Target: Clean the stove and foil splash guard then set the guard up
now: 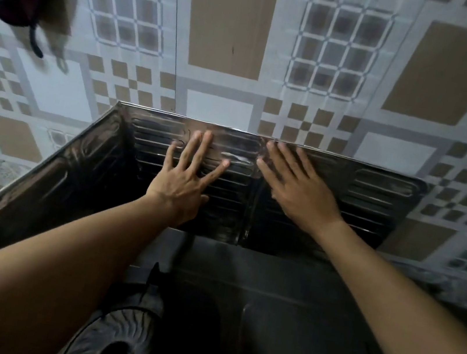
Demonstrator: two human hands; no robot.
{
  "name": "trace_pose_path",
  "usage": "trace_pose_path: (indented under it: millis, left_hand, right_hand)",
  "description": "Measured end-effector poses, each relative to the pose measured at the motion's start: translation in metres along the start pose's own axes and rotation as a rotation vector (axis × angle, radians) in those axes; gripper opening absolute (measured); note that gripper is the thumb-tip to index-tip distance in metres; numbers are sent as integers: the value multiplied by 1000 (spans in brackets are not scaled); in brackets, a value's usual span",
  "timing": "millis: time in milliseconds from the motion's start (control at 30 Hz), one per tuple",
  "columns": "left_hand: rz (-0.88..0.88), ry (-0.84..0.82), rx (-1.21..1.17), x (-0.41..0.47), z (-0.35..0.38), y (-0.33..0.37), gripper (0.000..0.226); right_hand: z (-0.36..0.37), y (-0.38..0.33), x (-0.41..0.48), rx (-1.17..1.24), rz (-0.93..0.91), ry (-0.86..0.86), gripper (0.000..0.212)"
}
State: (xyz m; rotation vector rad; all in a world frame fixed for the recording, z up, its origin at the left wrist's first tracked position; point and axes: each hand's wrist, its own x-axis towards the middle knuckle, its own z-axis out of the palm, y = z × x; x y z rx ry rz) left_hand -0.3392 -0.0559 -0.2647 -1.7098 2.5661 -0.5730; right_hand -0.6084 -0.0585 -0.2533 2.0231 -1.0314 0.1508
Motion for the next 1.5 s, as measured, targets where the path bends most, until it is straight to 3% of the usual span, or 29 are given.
trace_pose_path:
  millis: [167, 333, 633, 867, 1067, 1200, 1333, 1433, 1500]
  left_hand:
    - [14, 133, 45, -7, 5, -4, 84]
    - [127, 224, 95, 16, 4, 6, 85]
    - [53, 182, 67, 44, 20, 1, 83]
    - [59, 201, 67, 39, 22, 7, 85]
    - [-53, -57, 87, 46, 9, 23, 81]
    - [-74, -224, 78, 39, -8, 27, 99]
    - [-8, -253, 27, 22, -34, 31, 106]
    - [54, -171, -26, 2, -56, 29, 98]
    - [85, -147, -131, -13, -77, 31, 91]
  right_hand:
    - [11, 12, -16, -42, 63, -26, 93]
    - [15, 9, -17, -52, 89, -30, 95]
    - [24, 20, -16, -105, 73, 29, 96]
    - [16, 16, -30, 12, 106, -10, 85]
    - [26, 26, -40, 10, 132, -149, 87]
    - [7, 17, -39, 86, 147, -271, 93]
    - [-37, 21, -37, 220, 166, -371, 87]
    - [-78, 17, -35, 308, 215, -376, 75]
    - [-105, 14, -42, 405, 358, -346, 66]
